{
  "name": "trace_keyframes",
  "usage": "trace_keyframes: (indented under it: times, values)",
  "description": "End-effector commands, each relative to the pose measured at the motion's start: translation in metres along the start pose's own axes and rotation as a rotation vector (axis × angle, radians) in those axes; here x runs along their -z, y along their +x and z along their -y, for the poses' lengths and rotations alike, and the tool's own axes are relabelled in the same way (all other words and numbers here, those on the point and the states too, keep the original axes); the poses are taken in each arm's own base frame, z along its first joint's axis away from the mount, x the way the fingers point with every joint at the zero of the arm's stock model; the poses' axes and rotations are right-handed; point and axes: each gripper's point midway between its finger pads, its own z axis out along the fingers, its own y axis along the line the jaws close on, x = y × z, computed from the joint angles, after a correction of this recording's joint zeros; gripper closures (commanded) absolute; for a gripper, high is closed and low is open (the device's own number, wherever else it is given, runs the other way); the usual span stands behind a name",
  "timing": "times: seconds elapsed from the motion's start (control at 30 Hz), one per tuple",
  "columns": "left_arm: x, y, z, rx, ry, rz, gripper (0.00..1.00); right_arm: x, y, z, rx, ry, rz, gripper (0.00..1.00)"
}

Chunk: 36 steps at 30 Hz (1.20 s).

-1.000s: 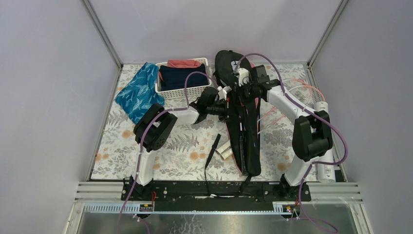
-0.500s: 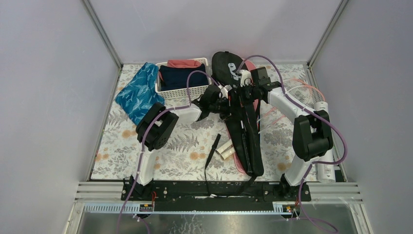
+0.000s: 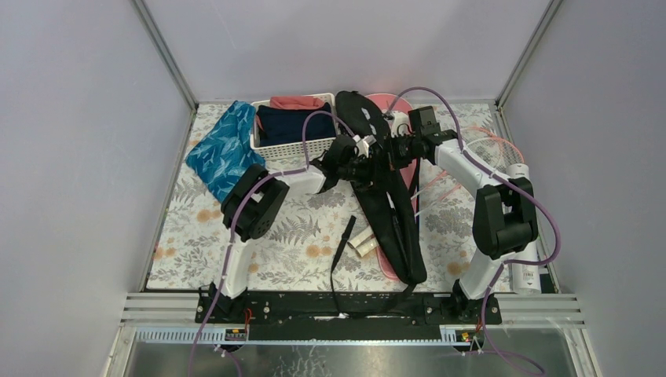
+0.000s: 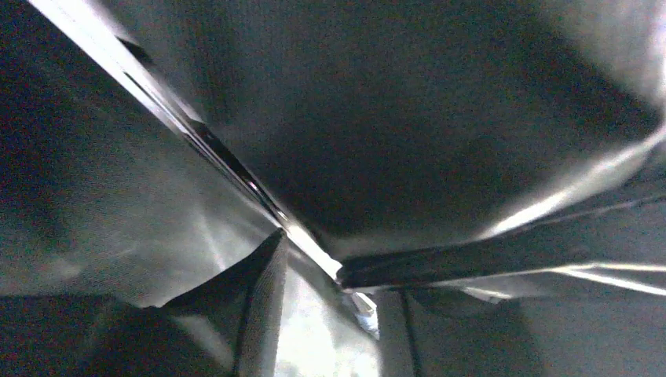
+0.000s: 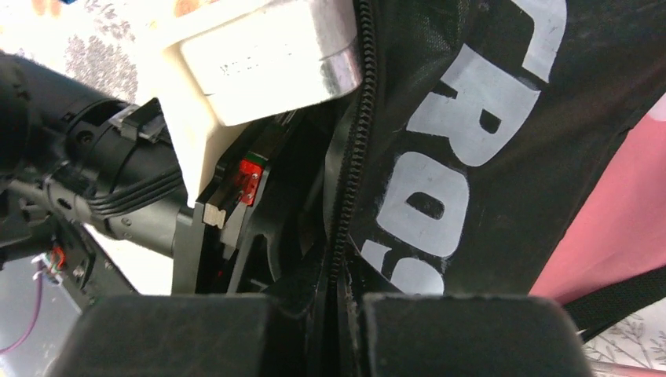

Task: Pack up the badminton gear
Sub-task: Place the racket in the racket bag, then zip the racket bag at the center of the board.

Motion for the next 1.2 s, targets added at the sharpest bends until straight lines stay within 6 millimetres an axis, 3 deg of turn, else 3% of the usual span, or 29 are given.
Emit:
trace_keyframes:
  times: [0.0,0.27,0.4,0.5,0.6,0.83,0.97,1.17]
  values:
    - [0.023,-0.014,0.031,-0.228,0.107,0.047,0.44,0.023,-0.017,-0.045,0.085,-0.166,0.013,1.0]
    - [0.086,-0.001,0.058,-0.577,0.14,-0.004,0.15,0.043,-0.028,-0.033,0.155,-0.112,0.031,1.0]
    - [0.116,0.02,0.058,-0.86,0.122,-0.107,0.06,0.047,-0.029,-0.033,0.169,-0.129,0.024,1.0]
    - [0.145,0.024,0.044,-1.068,0.046,-0.173,0.05,0.052,-0.027,-0.04,0.194,-0.17,0.012,1.0]
    - [0.177,0.005,0.029,-1.244,-0.06,-0.127,0.04,0.059,-0.02,-0.049,0.226,-0.215,-0.003,1.0]
    - [0.234,-0.054,0.04,-1.651,-0.338,-0.038,0.01,0.084,-0.011,-0.074,0.271,-0.28,0.038,1.0]
    - [0.25,-0.08,0.045,-1.825,-0.437,-0.061,0.01,0.101,-0.004,-0.091,0.294,-0.325,0.062,1.0]
    - [0.259,-0.104,0.055,-2.006,-0.499,-0.142,0.01,0.12,0.011,-0.111,0.328,-0.405,0.067,1.0]
